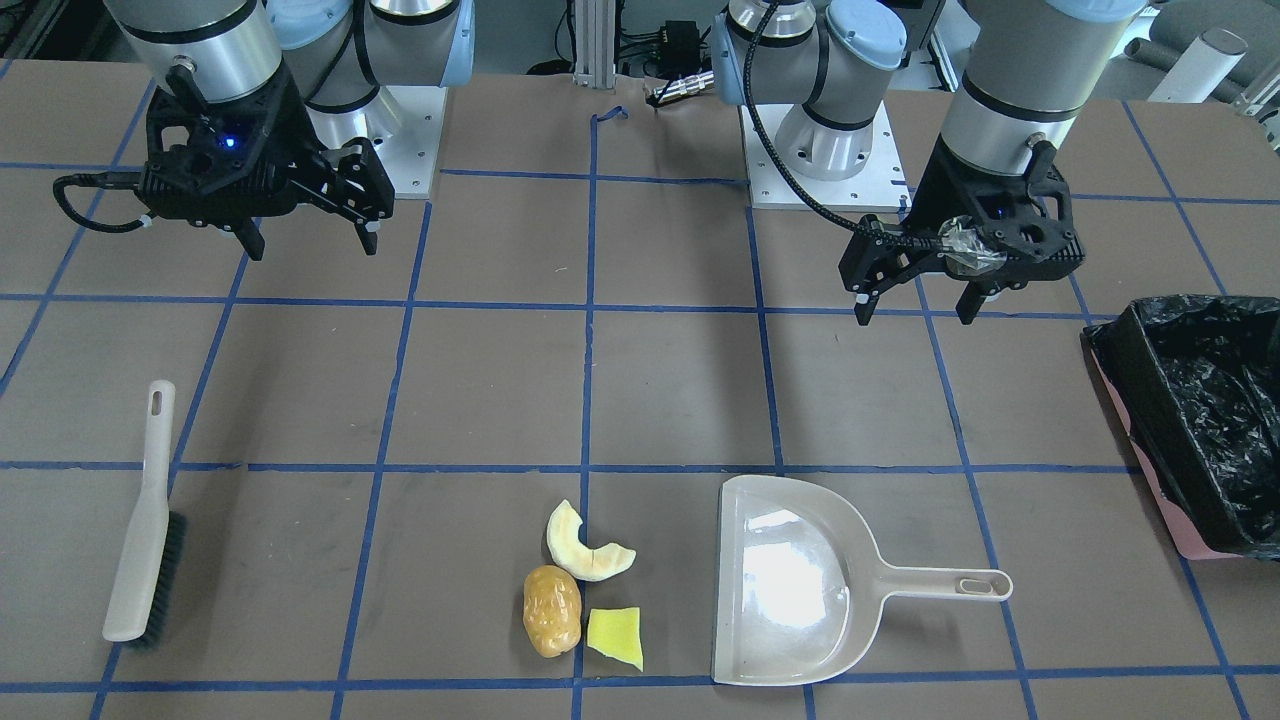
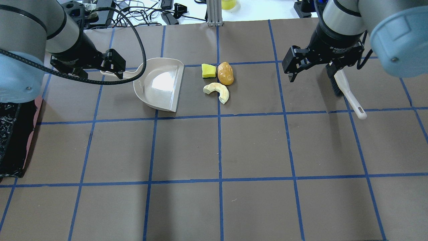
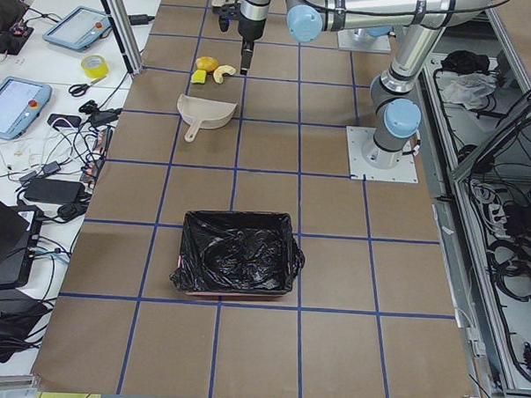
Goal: Sweep and dump trash into bin
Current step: 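Move the left gripper to the dustpan while the right reaches for the brush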
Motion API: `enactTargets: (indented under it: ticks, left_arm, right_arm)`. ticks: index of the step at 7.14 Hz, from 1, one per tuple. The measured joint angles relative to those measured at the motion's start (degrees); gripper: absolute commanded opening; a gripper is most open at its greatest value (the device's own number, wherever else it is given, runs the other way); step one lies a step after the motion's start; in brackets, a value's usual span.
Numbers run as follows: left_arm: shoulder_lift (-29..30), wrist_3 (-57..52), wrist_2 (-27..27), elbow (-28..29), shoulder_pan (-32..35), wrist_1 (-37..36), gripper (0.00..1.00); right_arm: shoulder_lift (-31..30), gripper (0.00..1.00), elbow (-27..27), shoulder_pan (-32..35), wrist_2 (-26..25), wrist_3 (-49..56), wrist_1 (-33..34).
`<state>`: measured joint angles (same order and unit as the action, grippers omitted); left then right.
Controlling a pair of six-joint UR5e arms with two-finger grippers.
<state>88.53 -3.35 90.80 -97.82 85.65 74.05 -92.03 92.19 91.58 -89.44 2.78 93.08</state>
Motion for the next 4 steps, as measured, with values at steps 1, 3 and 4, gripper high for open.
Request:
enactTargets:
  ticks: [1,3,4]
  left_arm:
    - [-0.1,0.1,0.0,-0.1,0.0,-0.1,1.00]
    - [-0.6,0.5,0.0,-0.7,0.0,-0.5,1.00]
    - [-0.7,-0.2,0.0,-1.2,0.0,-0.6,1.00]
  right_arm:
    - [0.0,1.00,0.0,0.0,0.0,0.0,0.0]
    - [0.3,1.00,-0.2,-0.1,0.0,-0.1,0.1]
    - [0.5,1.00,-0.4,-0.3,0.1,0.1,0.2]
